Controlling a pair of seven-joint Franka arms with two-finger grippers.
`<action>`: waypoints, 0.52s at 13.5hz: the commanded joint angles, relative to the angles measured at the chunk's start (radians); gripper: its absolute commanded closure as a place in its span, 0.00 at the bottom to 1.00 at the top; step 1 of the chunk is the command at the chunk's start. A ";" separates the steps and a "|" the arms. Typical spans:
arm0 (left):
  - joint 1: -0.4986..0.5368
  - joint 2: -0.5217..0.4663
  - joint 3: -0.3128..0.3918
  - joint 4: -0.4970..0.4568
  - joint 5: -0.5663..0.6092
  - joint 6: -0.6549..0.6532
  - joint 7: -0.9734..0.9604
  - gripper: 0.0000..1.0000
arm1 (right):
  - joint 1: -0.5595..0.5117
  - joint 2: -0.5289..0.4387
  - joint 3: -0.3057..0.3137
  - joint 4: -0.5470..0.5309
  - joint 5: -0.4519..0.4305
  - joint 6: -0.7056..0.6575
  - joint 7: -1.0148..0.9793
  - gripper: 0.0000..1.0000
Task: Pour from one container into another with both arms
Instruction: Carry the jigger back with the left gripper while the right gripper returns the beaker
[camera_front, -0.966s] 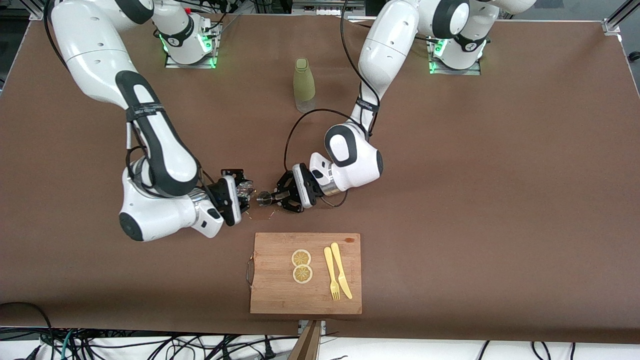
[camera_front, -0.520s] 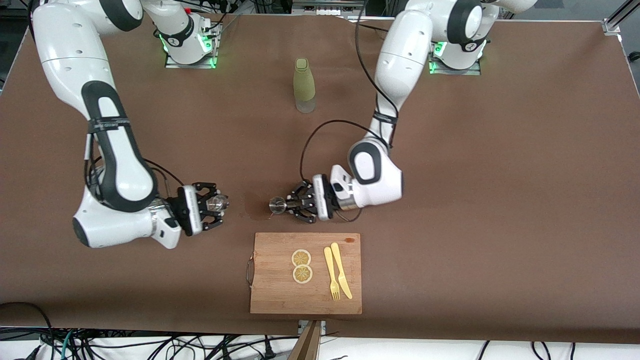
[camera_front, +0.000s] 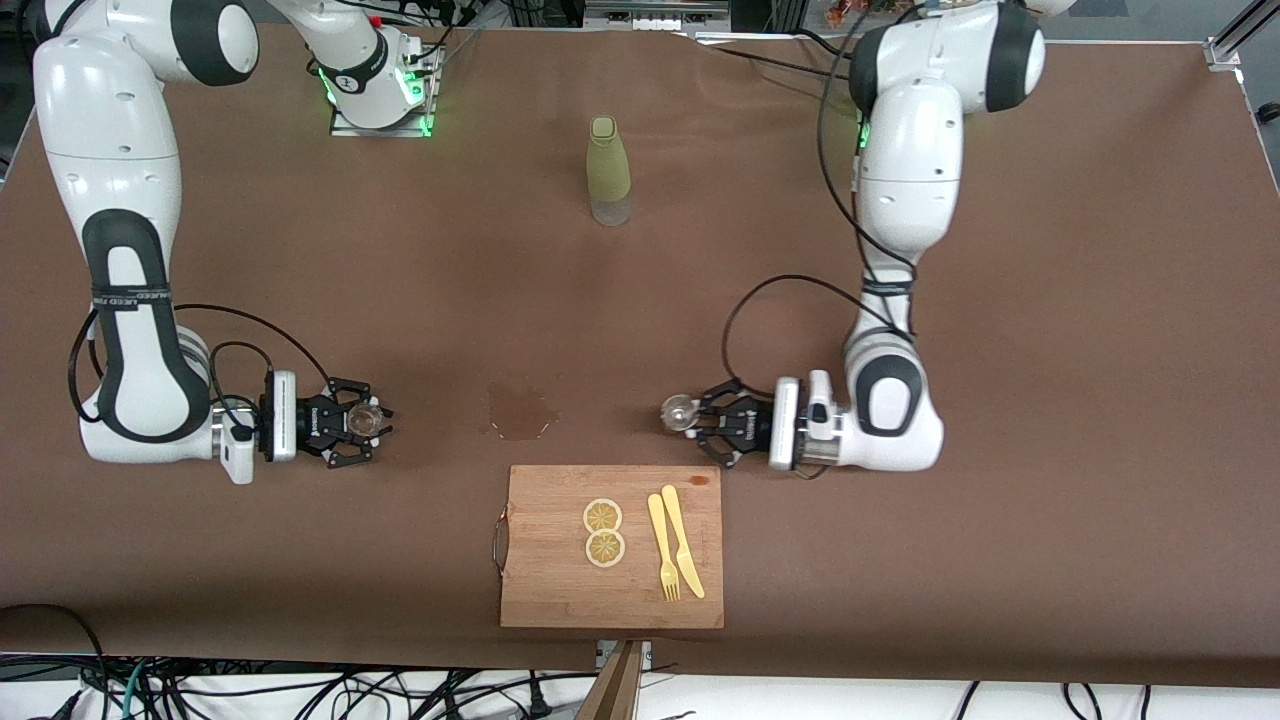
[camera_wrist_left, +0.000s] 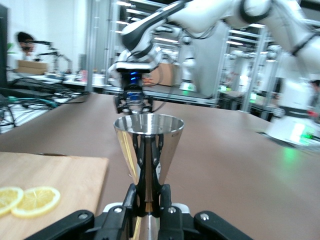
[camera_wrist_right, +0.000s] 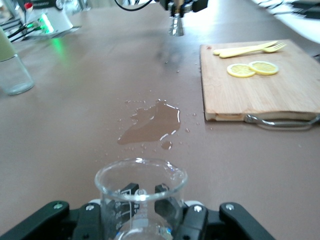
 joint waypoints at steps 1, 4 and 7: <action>0.082 -0.061 0.048 -0.100 0.169 -0.212 0.148 1.00 | -0.010 -0.023 -0.015 -0.102 0.100 0.012 -0.105 0.75; 0.220 -0.061 0.095 -0.100 0.426 -0.367 0.360 1.00 | -0.016 -0.024 -0.031 -0.136 0.130 -0.017 -0.136 0.75; 0.323 -0.058 0.110 -0.091 0.583 -0.418 0.521 1.00 | -0.013 -0.024 -0.052 -0.127 0.092 -0.098 -0.127 0.75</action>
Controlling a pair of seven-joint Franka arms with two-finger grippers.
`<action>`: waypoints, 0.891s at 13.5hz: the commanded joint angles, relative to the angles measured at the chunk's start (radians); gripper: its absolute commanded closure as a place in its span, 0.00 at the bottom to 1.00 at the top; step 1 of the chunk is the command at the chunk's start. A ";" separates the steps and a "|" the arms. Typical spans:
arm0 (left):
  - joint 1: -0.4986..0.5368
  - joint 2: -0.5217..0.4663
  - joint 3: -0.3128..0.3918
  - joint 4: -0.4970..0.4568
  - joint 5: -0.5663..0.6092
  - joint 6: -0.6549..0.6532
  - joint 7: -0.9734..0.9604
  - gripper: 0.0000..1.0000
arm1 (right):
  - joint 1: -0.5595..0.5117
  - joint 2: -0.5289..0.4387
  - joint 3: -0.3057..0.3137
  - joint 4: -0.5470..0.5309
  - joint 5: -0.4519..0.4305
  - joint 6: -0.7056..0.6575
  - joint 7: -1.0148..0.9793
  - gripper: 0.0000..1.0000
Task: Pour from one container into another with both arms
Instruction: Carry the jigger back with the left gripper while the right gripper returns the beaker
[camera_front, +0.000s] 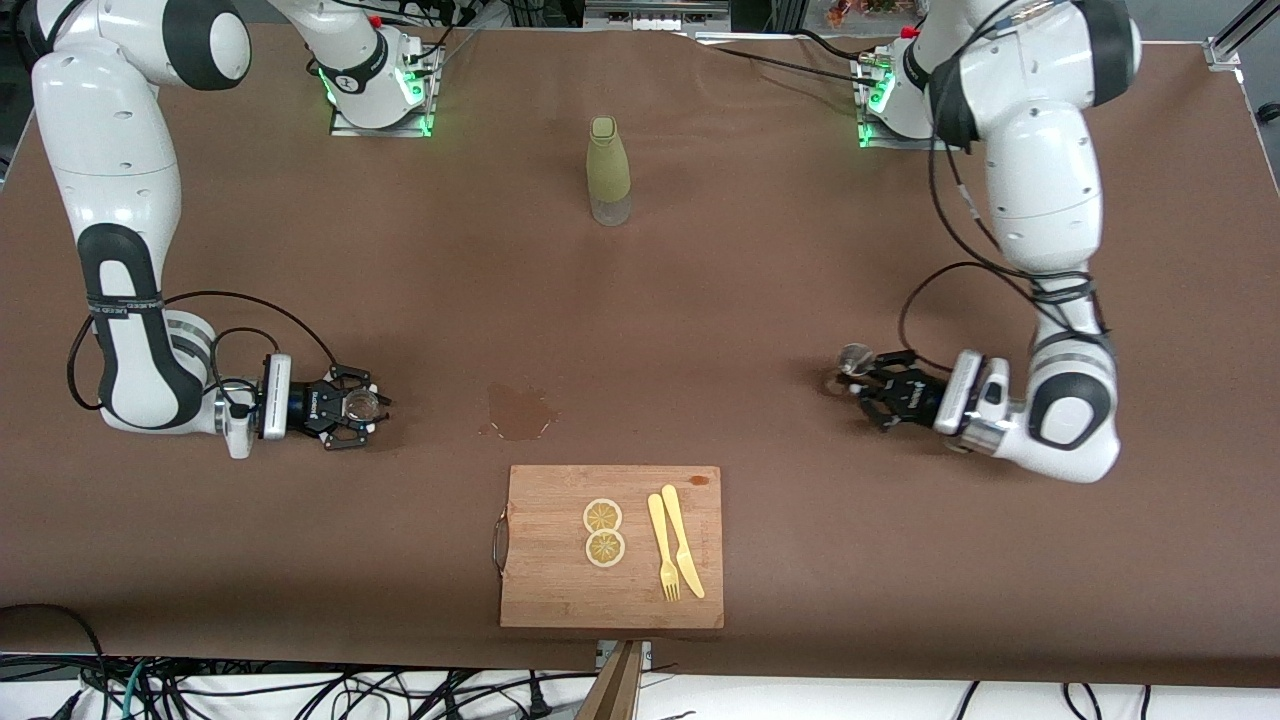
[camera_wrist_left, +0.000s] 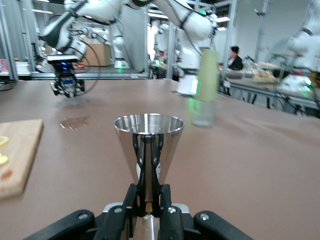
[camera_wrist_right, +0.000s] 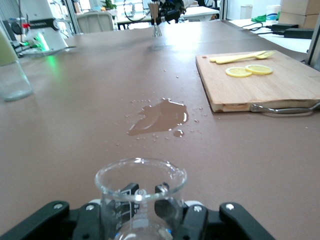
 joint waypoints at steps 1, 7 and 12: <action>0.063 -0.026 0.000 -0.019 0.106 -0.029 0.124 1.00 | -0.001 -0.023 -0.008 -0.031 -0.012 -0.086 -0.026 0.74; 0.213 0.006 0.005 0.027 -0.022 0.003 0.003 1.00 | -0.004 -0.011 -0.028 -0.056 -0.004 -0.123 -0.081 0.69; 0.227 0.038 0.024 0.021 -0.147 0.103 -0.054 1.00 | -0.003 -0.007 -0.039 -0.051 -0.067 -0.122 -0.096 0.67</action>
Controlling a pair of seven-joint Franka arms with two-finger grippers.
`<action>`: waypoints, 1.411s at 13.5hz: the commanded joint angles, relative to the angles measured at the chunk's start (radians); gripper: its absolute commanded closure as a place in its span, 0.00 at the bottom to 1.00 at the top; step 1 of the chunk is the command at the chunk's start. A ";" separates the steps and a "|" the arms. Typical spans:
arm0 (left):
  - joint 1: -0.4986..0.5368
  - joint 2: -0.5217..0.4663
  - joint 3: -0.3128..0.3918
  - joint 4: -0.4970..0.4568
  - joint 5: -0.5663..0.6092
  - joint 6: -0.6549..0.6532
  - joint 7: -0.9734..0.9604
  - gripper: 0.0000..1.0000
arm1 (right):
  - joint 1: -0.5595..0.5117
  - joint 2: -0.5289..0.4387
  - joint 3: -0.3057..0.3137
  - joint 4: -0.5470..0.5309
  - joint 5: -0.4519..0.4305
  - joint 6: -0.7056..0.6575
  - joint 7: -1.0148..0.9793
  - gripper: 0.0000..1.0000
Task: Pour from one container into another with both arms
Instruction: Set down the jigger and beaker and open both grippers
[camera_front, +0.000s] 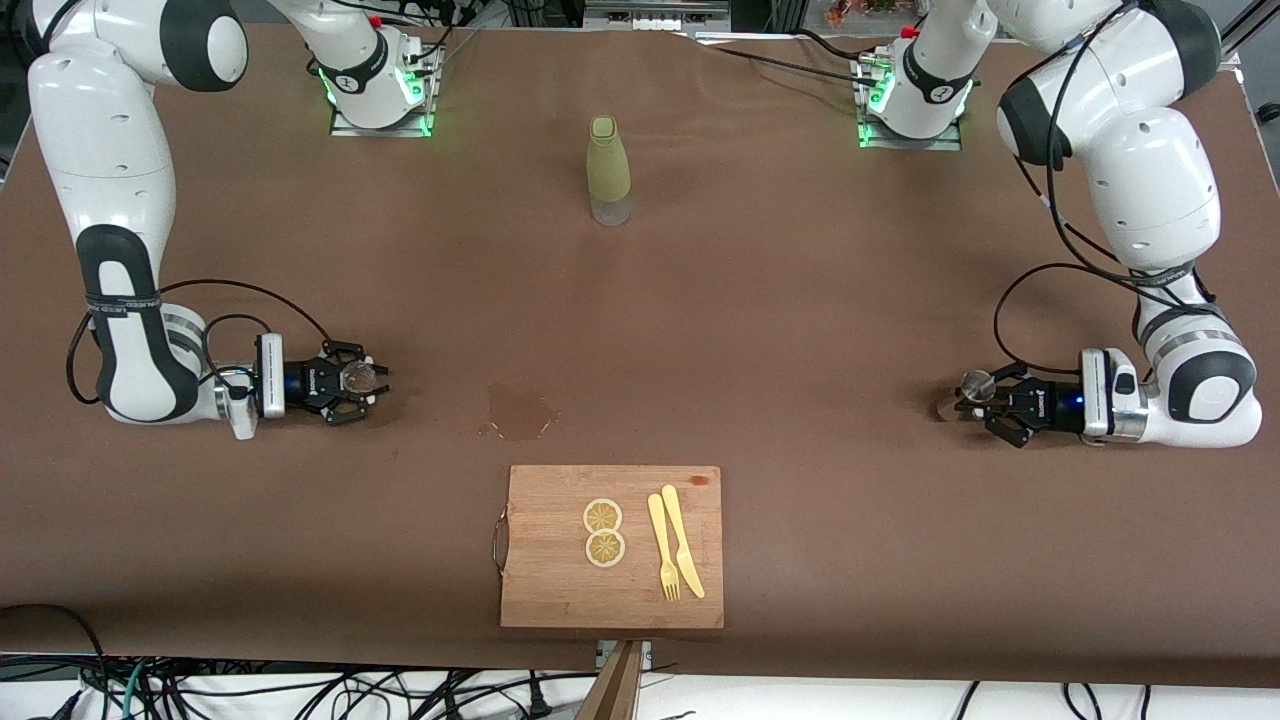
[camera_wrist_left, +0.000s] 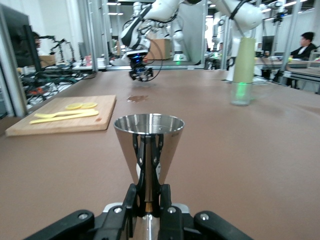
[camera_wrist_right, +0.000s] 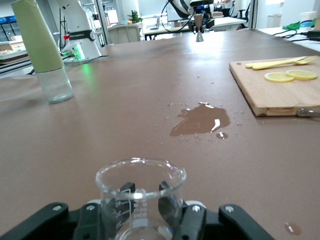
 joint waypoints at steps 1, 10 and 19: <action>0.007 0.013 0.019 0.008 -0.047 0.028 -0.028 1.00 | -0.003 0.001 -0.005 -0.010 -0.015 -0.013 -0.030 0.63; 0.018 0.056 0.027 0.007 -0.048 0.028 -0.017 1.00 | -0.004 0.067 -0.013 -0.002 0.082 -0.003 -0.131 0.00; 0.024 0.046 0.030 -0.015 -0.047 0.028 -0.019 0.00 | -0.003 0.055 -0.192 0.102 0.042 -0.131 0.039 0.00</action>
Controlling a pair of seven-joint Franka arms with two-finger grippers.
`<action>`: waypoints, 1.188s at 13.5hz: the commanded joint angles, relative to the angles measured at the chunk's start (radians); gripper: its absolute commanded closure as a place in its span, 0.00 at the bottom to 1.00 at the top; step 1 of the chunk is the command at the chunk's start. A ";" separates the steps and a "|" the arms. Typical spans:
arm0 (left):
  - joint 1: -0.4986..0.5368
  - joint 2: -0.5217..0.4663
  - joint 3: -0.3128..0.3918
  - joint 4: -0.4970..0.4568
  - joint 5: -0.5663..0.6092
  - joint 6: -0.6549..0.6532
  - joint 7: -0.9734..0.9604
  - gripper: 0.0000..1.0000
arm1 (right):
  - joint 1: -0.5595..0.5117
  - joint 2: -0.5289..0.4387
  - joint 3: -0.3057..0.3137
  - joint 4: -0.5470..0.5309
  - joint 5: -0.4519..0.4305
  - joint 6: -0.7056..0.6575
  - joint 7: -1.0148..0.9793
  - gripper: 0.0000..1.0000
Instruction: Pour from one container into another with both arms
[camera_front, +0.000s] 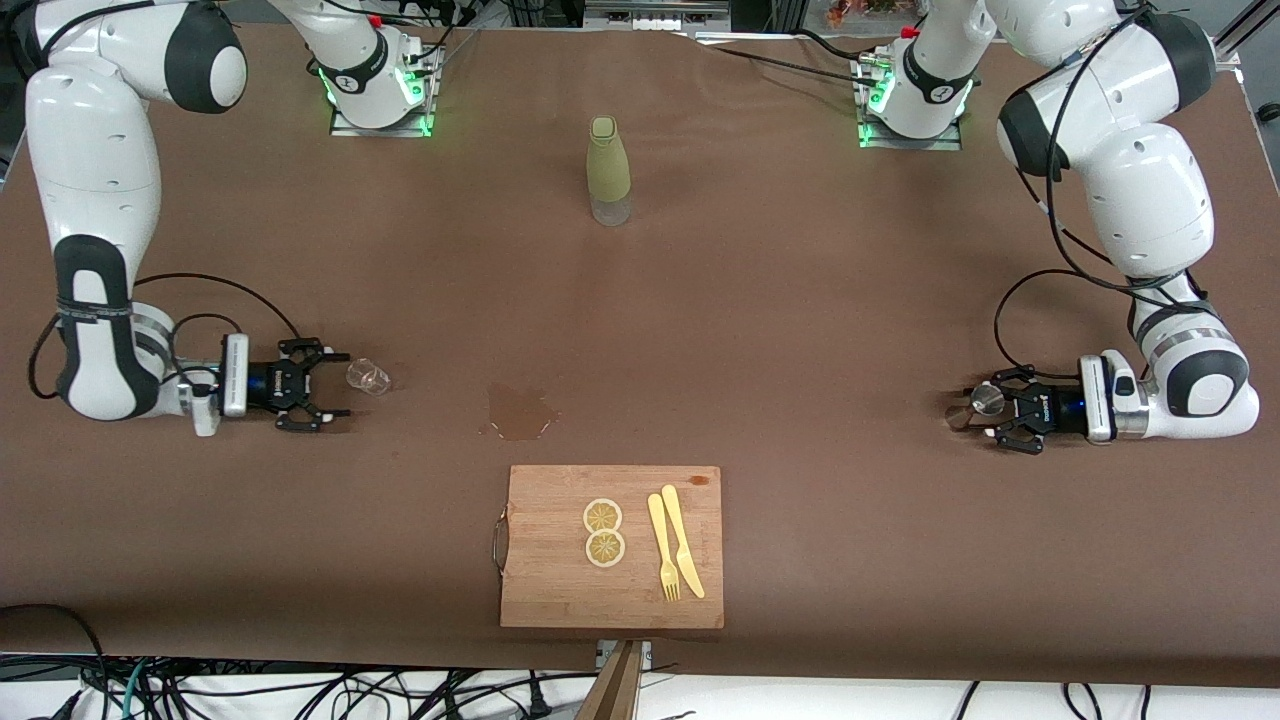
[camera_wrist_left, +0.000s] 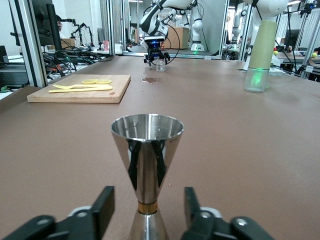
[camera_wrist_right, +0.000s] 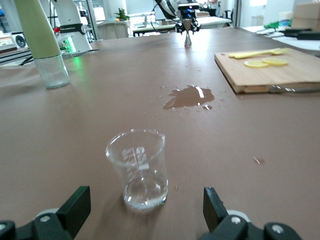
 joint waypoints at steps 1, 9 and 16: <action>0.002 -0.017 0.018 -0.025 -0.024 0.007 -0.015 0.00 | -0.001 -0.013 -0.048 0.065 -0.048 -0.037 0.120 0.00; 0.045 -0.481 -0.014 -0.042 0.440 0.412 -0.167 0.00 | 0.016 -0.109 -0.048 0.269 -0.176 -0.037 0.875 0.00; 0.029 -0.810 -0.199 -0.025 1.046 0.599 -0.736 0.00 | 0.030 -0.365 0.183 0.340 -0.665 -0.040 1.728 0.00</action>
